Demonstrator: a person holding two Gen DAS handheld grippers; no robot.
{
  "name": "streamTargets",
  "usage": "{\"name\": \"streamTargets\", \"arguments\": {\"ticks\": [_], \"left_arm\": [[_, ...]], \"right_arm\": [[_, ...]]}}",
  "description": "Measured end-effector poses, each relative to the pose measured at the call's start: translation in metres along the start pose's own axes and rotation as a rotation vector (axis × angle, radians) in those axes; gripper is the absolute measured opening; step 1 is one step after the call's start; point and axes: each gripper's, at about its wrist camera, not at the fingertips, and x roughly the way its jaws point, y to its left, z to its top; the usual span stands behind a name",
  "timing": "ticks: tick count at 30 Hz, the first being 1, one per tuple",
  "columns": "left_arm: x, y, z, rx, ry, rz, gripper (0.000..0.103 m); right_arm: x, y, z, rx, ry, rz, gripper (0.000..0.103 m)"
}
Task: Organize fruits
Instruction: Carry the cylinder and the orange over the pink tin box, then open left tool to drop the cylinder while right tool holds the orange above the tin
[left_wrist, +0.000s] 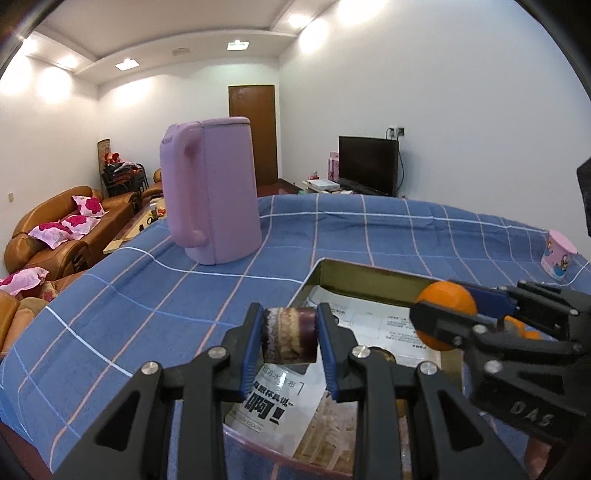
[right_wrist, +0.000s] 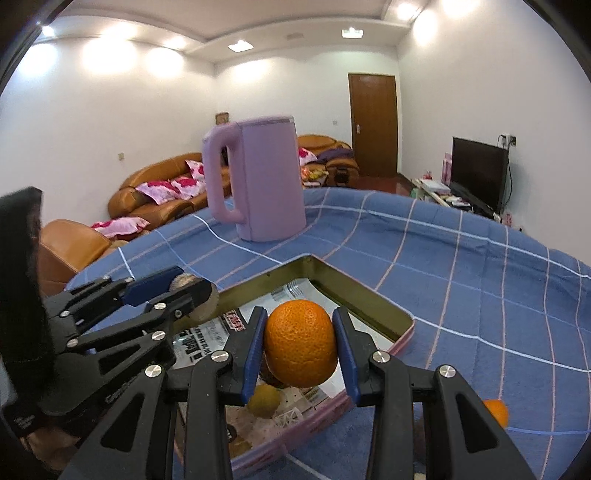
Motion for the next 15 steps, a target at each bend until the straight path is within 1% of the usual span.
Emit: {"name": "streamTargets", "arguments": {"ticks": [7, 9, 15], "left_arm": [[0.011, 0.0, -0.001, 0.01, 0.046, -0.002, 0.031], [0.012, -0.001, -0.002, 0.015, 0.05, -0.002, 0.031], [0.015, -0.006, -0.002, 0.027, 0.067, -0.008, 0.031]], "right_arm": [[0.015, -0.006, -0.005, 0.032, 0.045, -0.027, 0.039], [0.018, -0.006, -0.006, 0.032, 0.059, -0.041, 0.039], [0.022, -0.008, -0.009, 0.044, 0.078, -0.043, 0.039]]}}
